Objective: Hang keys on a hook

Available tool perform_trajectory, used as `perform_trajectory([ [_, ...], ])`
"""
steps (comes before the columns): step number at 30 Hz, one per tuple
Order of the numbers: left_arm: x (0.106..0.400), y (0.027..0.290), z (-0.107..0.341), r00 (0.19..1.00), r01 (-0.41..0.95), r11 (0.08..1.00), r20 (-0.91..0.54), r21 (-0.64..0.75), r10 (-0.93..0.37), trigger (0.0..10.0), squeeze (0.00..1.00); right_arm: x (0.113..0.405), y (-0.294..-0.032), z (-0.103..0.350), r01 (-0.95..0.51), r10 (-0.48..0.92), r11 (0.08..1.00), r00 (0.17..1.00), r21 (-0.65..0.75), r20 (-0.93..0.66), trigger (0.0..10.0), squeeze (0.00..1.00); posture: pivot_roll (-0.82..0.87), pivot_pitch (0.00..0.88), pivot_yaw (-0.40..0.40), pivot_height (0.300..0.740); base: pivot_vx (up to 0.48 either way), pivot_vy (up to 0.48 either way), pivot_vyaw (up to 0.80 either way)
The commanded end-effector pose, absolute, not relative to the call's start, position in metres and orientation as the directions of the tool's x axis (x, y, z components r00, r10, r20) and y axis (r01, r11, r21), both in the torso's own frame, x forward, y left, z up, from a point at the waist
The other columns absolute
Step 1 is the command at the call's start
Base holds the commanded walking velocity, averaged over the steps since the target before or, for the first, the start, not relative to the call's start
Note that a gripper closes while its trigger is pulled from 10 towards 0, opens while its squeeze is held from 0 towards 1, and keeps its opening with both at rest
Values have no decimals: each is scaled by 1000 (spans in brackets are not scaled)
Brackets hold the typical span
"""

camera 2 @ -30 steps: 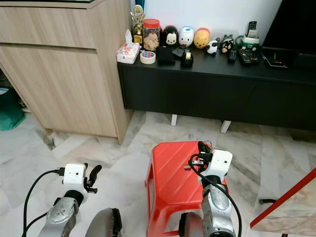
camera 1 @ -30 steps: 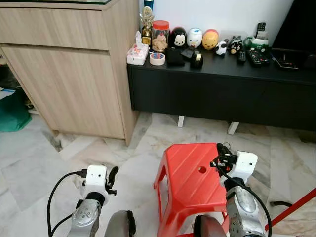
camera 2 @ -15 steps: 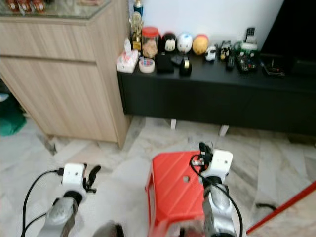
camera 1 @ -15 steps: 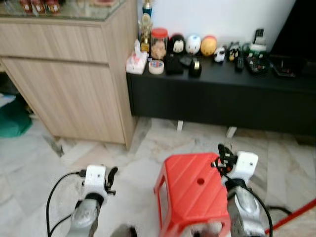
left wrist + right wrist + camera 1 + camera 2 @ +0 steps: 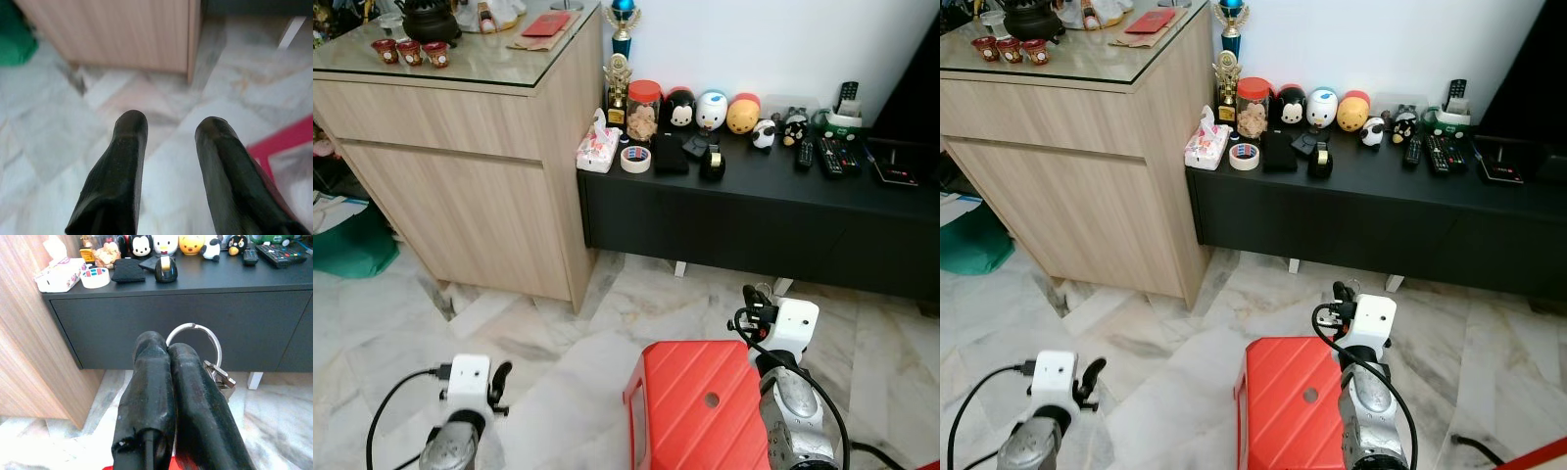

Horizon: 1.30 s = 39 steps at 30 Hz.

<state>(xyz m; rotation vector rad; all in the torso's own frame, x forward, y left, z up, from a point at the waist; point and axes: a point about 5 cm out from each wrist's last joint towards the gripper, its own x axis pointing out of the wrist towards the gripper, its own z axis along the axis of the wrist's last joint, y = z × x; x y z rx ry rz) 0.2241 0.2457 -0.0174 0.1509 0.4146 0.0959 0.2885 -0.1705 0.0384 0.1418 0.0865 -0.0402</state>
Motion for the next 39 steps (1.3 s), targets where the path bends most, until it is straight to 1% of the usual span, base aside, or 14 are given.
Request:
perform_trajectory([
  [1,218,253,-22,896,-79,980,-417,181,149,10000,0,288,-172,38,52,-40,990,995,131,-93,10000,0,19,0,-26,740,0,0,0],
  [7,211,262,-30,864,-124,977,-465,176,193,10000,0,289,-173,38,67,-56,990,994,123,-91,10000,0,11,0,-26,740,0,0,0],
  [12,205,254,-40,838,-132,981,-512,141,187,10000,0,290,-174,39,73,-63,990,994,118,-92,10000,0,9,0,-31,740,0,0,0],
  [26,201,250,-45,831,-130,984,-528,123,175,10000,0,292,-174,39,82,-71,990,993,112,-94,10000,0,8,0,-26,740,0,0,0],
  [39,203,249,-44,840,-129,985,-515,117,171,10000,0,293,-173,40,83,-73,990,993,111,-94,10000,0,12,0,-25,740,-271,0,0],
])
